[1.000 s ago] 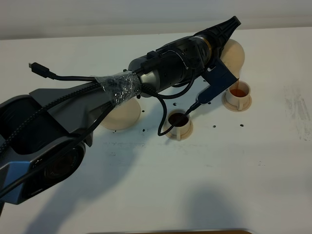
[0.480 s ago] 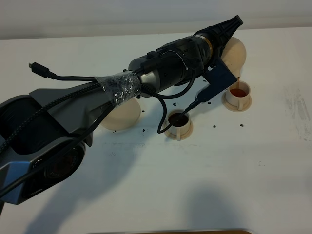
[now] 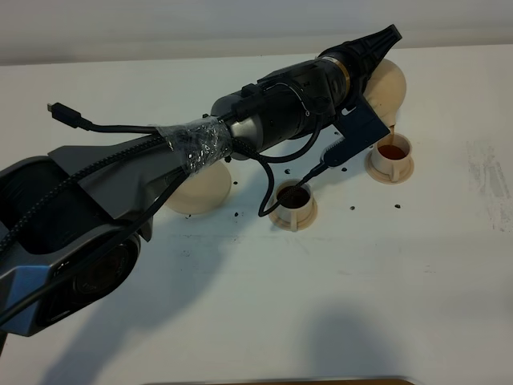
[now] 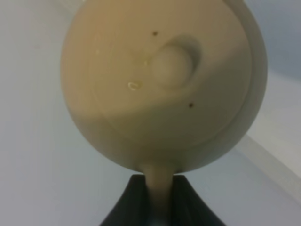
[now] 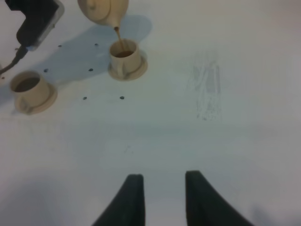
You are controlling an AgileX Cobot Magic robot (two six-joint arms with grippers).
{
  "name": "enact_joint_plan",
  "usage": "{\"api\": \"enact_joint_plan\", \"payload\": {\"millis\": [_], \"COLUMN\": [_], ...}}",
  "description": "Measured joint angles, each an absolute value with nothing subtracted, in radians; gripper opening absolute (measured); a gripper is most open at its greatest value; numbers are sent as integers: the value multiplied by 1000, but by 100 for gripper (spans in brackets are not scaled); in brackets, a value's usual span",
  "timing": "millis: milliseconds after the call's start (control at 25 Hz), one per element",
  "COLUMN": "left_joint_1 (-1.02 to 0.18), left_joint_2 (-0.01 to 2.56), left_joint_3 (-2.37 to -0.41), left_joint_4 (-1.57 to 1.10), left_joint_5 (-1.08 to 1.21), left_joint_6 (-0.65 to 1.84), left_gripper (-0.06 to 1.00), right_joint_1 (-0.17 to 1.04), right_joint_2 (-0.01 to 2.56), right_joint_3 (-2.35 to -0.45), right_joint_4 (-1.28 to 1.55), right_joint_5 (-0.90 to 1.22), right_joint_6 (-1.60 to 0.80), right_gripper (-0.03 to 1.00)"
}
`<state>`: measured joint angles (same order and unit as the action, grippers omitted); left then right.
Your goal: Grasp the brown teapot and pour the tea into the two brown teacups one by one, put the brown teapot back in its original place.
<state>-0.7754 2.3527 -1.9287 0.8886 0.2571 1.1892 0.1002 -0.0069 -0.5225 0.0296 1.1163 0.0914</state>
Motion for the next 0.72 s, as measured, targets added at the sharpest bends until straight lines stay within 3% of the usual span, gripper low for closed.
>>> {"api": "enact_joint_plan", "payload": {"millis": [720], "left_joint_1": [-786], "left_joint_2": [2352], "left_joint_3": [-1929], "left_joint_4": [910], "left_joint_5": [262], "left_joint_6": [1189], "left_gripper": [9], "right_joint_1": [100], "right_joint_2": [-7], "right_joint_3": [-523], "right_joint_4": [30], "right_joint_5": [1116], "right_joint_6": [91], "right_gripper": [23]}}
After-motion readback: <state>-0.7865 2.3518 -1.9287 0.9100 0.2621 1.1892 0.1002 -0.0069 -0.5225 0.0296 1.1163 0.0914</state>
